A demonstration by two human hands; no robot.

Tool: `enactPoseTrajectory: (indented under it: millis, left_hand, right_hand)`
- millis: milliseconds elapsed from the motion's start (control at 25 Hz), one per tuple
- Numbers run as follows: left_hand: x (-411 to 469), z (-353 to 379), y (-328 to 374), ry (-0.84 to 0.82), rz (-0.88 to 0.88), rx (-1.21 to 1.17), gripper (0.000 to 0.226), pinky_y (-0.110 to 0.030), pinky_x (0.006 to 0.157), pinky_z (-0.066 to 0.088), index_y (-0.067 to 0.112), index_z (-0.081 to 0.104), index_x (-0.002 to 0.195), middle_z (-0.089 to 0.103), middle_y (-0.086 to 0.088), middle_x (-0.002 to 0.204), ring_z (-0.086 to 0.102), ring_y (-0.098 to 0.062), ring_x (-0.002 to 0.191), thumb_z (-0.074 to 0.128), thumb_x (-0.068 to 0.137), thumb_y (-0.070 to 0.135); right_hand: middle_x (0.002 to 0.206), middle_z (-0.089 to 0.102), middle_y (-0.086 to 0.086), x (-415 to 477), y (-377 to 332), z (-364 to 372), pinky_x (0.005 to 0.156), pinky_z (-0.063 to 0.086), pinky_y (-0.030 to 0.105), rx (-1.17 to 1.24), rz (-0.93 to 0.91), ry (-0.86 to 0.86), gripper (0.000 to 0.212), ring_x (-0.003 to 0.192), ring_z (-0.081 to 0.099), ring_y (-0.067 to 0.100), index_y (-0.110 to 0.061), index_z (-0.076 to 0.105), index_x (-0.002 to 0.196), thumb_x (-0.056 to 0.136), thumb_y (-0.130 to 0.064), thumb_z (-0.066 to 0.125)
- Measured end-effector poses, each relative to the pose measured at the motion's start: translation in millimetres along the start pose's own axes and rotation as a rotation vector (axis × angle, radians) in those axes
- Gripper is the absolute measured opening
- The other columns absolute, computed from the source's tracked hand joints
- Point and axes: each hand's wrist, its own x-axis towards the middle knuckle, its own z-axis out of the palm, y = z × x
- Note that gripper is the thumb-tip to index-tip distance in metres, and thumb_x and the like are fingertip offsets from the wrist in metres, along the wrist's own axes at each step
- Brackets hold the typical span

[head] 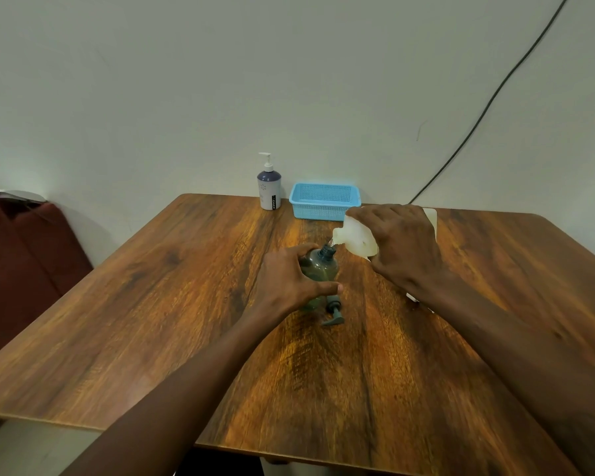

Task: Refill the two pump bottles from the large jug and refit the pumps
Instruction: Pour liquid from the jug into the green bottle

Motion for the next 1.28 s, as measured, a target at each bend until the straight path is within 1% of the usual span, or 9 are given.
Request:
enactPoseTrajectory:
  millis: [80,280,480,760,920,1000,1080,1160,1280]
  left_hand:
    - [-0.4,-0.2,1.2,0.005,0.012,-0.002,0.090,-0.016,0.080,0.053,0.028,0.064,0.136,0.075,0.005,0.120,0.063,0.002,0.093,0.089,0.058,0.066]
    - [-0.7,-0.8,1.0,0.005,0.014,-0.007,0.090,-0.020,0.084,0.056,0.030,0.066,0.135,0.075,0.007,0.119,0.065,0.002,0.095,0.087,0.057,0.070]
    - [-0.2,-0.5,0.9,-0.001,0.002,-0.001,0.092,-0.011,0.078,0.047,0.027,0.064,0.137,0.074,0.005,0.122,0.061,0.003,0.095,0.089,0.058,0.066]
    - [0.4,0.4,0.9,-0.016,-0.008,0.010,0.090,-0.015,0.081,0.049,0.028,0.064,0.137,0.074,0.004,0.122,0.060,0.002,0.095,0.090,0.059,0.064]
    - [0.4,-1.0,0.6,-0.031,-0.015,0.001,0.085,-0.005,0.072,0.041,0.028,0.064,0.136,0.074,0.004,0.120,0.059,0.004,0.091,0.091,0.061,0.059]
    - [0.2,-1.5,0.5,-0.030,-0.019,0.009,0.085,-0.003,0.070,0.038,0.028,0.064,0.136,0.074,0.007,0.119,0.057,0.007,0.087,0.092,0.061,0.059]
    - [0.2,-1.6,0.4,-0.028,-0.021,0.012,0.086,-0.004,0.070,0.040,0.029,0.064,0.136,0.073,0.010,0.117,0.056,0.009,0.085,0.091,0.061,0.061]
    - [0.9,-0.5,-1.1,-0.030,-0.021,0.014,0.089,-0.009,0.075,0.046,0.030,0.064,0.136,0.074,0.008,0.117,0.061,0.005,0.089,0.089,0.059,0.065]
    - [1.1,0.9,-2.3,-0.038,-0.020,0.016,0.090,-0.013,0.078,0.050,0.029,0.064,0.137,0.075,0.007,0.118,0.063,0.002,0.093,0.088,0.058,0.067]
  right_hand:
    - [0.129,0.070,0.010,-0.5,0.3,-0.4,0.095,0.048,0.051,0.003,-0.001,-0.001,0.084,0.116,0.065,0.035,-0.020,0.059,0.139,0.061,-0.018,0.090]
    - [0.128,0.070,0.011,-0.4,-0.1,-1.9,0.095,0.049,0.052,0.016,0.000,0.006,0.084,0.116,0.066,0.036,-0.018,0.060,0.138,0.061,-0.017,0.091]
    - [0.128,0.070,0.011,0.4,-0.1,-0.7,0.096,0.049,0.053,0.004,-0.002,0.005,0.085,0.115,0.066,0.036,-0.019,0.060,0.138,0.060,-0.019,0.092]
    - [0.130,0.069,0.009,-0.4,0.7,-0.4,0.098,0.048,0.052,-0.004,-0.005,-0.001,0.084,0.117,0.064,0.034,-0.020,0.058,0.139,0.062,-0.021,0.090]
    - [0.129,0.069,0.009,0.3,0.8,0.7,0.097,0.049,0.052,-0.006,-0.008,0.000,0.085,0.117,0.065,0.034,-0.021,0.058,0.139,0.061,-0.020,0.091]
    - [0.129,0.069,0.009,0.1,0.9,1.1,0.097,0.049,0.053,-0.003,-0.009,-0.002,0.085,0.117,0.064,0.034,-0.020,0.058,0.139,0.060,-0.020,0.091]
    - [0.129,0.069,0.008,0.0,1.3,1.0,0.097,0.049,0.052,-0.007,-0.011,-0.004,0.084,0.117,0.064,0.034,-0.021,0.058,0.139,0.061,-0.022,0.091]
    - [0.129,0.069,0.008,0.2,1.8,1.7,0.097,0.049,0.052,-0.010,-0.014,0.000,0.083,0.117,0.064,0.033,-0.021,0.058,0.139,0.062,-0.022,0.091]
    - [0.130,0.069,0.008,0.7,2.7,2.9,0.098,0.048,0.053,-0.009,-0.008,-0.001,0.083,0.117,0.064,0.033,-0.022,0.058,0.139,0.063,-0.022,0.091]
